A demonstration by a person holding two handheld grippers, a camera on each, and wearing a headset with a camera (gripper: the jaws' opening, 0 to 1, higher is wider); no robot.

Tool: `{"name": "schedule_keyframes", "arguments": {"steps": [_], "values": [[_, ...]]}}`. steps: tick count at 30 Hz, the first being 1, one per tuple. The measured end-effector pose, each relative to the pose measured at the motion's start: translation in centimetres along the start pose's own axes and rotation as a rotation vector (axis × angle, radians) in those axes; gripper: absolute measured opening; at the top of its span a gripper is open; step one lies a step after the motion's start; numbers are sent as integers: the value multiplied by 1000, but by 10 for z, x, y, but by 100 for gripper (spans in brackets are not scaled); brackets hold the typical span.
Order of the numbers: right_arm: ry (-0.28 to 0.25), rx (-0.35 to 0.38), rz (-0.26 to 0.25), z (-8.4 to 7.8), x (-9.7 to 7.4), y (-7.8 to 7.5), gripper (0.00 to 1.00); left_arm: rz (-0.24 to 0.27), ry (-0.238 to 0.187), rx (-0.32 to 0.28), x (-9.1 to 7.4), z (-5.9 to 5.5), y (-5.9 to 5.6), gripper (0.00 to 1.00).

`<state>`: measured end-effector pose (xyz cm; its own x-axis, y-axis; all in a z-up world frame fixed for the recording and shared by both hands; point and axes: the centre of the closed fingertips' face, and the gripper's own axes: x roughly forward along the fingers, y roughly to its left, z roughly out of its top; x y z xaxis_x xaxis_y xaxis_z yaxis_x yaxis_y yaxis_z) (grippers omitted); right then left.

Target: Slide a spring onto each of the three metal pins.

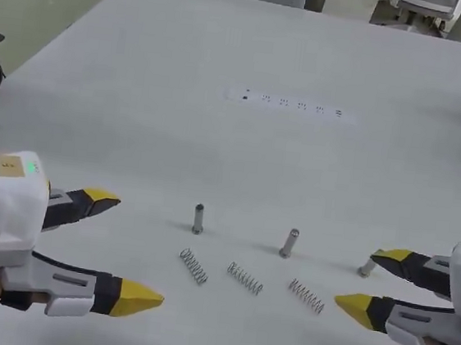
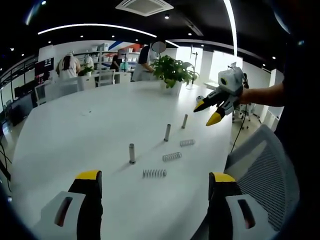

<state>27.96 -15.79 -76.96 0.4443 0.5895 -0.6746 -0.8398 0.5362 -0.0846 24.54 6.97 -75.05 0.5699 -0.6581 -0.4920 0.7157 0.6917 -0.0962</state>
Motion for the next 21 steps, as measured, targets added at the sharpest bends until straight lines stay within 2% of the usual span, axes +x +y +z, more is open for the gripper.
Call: {"name": "schedule_keyframes", "arguments": {"steps": [5,9,21], "values": [[59,-10,44,-11,7,8,41,7,-2,-3,-1,-1,2,84],[88,-12,57,-16,13,11,38,5,-1,-3,-1,-1,1,84],[122,-7,92,-19,32,19,33,-4,1,-2,1,-2,-2,83]]}}
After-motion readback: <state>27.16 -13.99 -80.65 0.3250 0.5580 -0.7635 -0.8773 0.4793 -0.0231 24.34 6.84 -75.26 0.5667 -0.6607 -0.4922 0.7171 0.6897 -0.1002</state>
